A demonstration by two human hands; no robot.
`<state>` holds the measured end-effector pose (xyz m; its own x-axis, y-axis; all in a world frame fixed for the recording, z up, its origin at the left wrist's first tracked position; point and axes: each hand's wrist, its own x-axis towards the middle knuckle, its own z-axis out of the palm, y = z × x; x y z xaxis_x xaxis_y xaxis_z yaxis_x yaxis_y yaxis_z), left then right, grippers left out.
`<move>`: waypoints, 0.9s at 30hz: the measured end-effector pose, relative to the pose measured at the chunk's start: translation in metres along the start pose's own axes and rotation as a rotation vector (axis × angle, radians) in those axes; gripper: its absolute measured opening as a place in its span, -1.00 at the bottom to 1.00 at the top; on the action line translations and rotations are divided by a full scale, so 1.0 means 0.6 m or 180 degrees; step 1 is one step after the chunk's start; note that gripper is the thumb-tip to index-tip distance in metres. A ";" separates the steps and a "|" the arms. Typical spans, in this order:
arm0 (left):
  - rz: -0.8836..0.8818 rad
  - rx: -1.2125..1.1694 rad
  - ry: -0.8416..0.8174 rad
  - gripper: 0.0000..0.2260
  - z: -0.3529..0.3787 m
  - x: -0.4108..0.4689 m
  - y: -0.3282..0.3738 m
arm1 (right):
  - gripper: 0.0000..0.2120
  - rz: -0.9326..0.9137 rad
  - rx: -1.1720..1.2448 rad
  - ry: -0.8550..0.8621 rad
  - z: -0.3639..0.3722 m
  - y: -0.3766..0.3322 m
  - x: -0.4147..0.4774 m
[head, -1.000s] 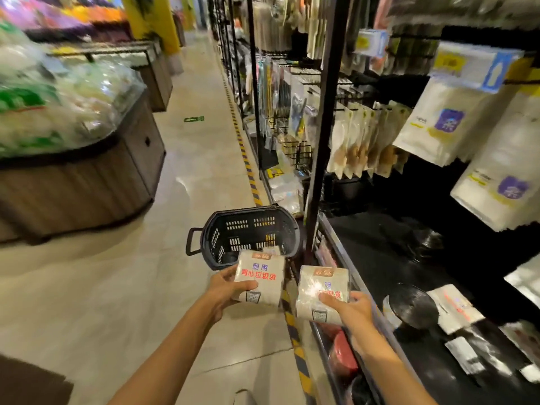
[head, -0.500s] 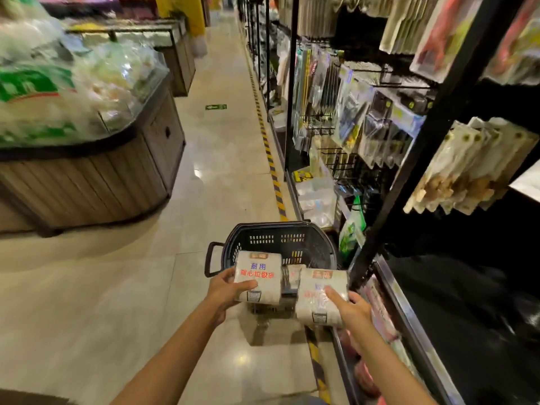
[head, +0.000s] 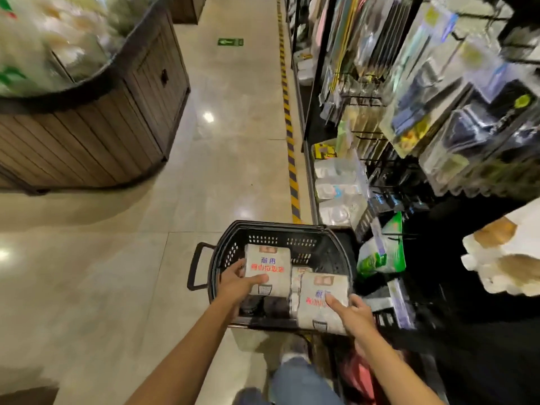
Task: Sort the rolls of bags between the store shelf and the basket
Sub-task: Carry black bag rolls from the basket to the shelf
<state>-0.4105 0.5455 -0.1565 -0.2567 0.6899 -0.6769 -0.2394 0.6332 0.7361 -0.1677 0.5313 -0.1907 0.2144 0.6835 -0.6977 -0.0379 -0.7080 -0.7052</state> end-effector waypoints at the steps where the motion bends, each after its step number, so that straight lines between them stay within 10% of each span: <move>1: -0.0033 -0.0010 0.0006 -0.38 0.013 0.022 0.006 | -0.30 0.0048 -0.0064 -0.0071 0.005 -0.004 0.025; 8: -0.0216 0.0179 -0.0032 -0.36 0.089 0.225 -0.031 | -0.67 0.0561 -0.0175 -0.0092 0.043 -0.002 0.191; 12: -0.0286 0.0442 0.0086 -0.40 0.129 0.380 -0.104 | -0.30 0.0703 -0.0353 0.0035 0.051 0.076 0.327; 17: -0.0369 0.0761 -0.0011 -0.41 0.178 0.536 -0.219 | -0.67 0.0938 -0.0483 0.0224 0.062 0.161 0.455; 27: -0.0734 0.0525 -0.0318 -0.55 0.254 0.678 -0.421 | -0.75 0.1458 -0.0465 0.0089 0.095 0.327 0.594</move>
<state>-0.3116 0.7194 -0.6175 -0.1179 0.5470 -0.8288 -0.1231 0.8201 0.5588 -0.1545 0.6462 -0.5848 0.2340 0.2919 -0.9274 0.0026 -0.9541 -0.2996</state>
